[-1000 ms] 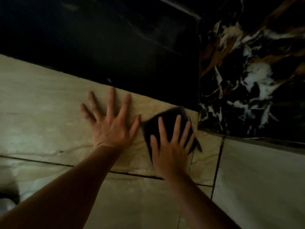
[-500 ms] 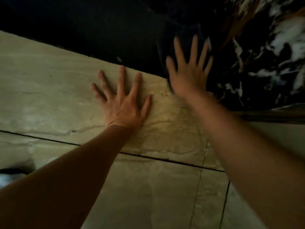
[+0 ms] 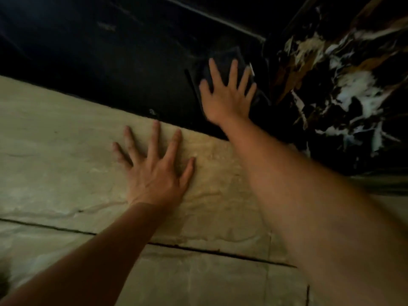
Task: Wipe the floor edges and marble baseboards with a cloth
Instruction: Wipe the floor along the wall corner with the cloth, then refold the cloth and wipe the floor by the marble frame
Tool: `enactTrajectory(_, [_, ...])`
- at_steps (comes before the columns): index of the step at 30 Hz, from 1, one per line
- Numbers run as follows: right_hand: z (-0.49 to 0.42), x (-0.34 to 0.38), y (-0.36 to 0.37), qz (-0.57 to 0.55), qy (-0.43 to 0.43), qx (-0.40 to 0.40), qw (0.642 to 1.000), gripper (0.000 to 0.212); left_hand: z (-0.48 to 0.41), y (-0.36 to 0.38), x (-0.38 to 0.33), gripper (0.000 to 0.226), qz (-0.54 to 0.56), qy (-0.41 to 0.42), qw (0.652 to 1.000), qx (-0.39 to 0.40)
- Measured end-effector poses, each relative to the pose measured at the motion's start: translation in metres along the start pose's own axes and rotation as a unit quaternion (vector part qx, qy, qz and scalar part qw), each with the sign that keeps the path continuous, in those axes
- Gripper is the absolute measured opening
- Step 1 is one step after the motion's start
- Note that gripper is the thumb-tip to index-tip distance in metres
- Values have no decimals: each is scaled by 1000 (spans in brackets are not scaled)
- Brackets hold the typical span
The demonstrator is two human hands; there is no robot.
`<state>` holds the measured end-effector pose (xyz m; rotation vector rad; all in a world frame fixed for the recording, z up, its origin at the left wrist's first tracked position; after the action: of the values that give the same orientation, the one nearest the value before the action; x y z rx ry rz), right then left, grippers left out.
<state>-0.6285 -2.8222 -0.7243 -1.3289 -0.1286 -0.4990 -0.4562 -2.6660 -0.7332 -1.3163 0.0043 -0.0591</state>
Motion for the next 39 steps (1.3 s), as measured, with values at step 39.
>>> enactTrajectory(39, [384,-61,-74,-514,374,9,772,24,128,-102,29,35,390,-94,835,377])
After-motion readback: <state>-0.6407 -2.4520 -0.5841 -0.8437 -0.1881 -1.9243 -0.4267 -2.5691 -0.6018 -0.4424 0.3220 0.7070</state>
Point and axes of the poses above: each hand's wrist, its own z-axis away from the middle knuckle, its own y-axis out of the palm, x = y × z, the point moved 10 cm from there along -z, towards the middle knuckle, and after that the axes turned 14 degrees about -z, right-handed, at the moved point
